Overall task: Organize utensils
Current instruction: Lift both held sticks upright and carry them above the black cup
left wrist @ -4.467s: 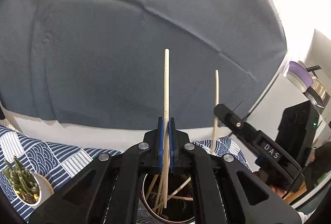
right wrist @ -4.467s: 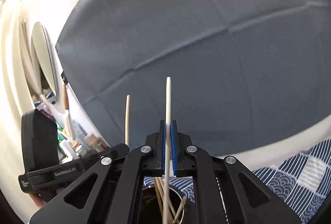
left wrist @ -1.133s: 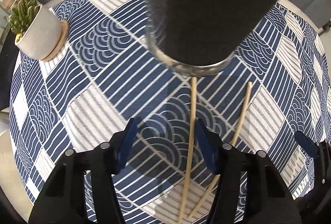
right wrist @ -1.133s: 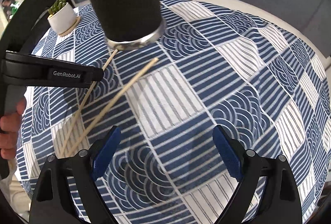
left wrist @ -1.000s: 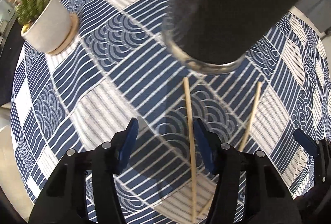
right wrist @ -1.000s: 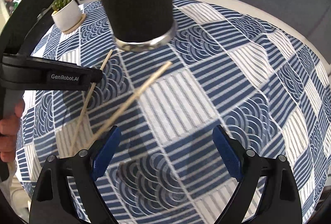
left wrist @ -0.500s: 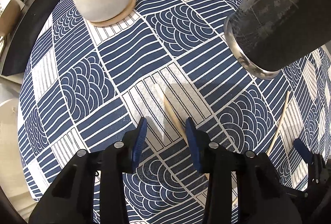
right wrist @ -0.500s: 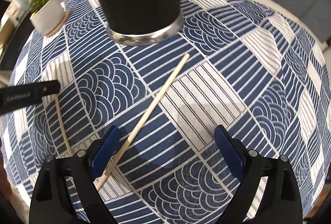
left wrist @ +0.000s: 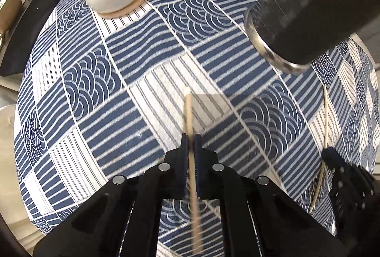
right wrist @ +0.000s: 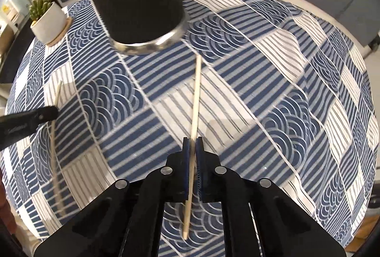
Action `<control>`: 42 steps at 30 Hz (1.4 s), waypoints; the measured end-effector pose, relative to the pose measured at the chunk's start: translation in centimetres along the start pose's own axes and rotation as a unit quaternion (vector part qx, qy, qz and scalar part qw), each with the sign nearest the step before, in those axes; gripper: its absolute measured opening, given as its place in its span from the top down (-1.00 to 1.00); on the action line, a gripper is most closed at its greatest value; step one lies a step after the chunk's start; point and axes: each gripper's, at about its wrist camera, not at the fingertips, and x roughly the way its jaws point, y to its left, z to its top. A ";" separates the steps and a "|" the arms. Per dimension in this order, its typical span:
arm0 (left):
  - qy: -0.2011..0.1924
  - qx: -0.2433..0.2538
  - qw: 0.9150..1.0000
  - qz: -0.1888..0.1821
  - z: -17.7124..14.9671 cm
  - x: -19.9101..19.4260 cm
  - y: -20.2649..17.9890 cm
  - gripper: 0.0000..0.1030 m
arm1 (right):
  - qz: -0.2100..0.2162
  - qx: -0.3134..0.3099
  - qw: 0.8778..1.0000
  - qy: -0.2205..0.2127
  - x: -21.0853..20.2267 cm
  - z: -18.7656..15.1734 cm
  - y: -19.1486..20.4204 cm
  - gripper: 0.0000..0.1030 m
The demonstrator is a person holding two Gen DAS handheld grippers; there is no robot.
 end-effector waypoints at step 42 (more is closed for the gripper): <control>-0.093 -0.009 0.995 0.025 -1.2 -13.3 3.7 0.91 | 0.028 0.091 0.984 -0.151 -13.7 -0.2 -10.7 0.91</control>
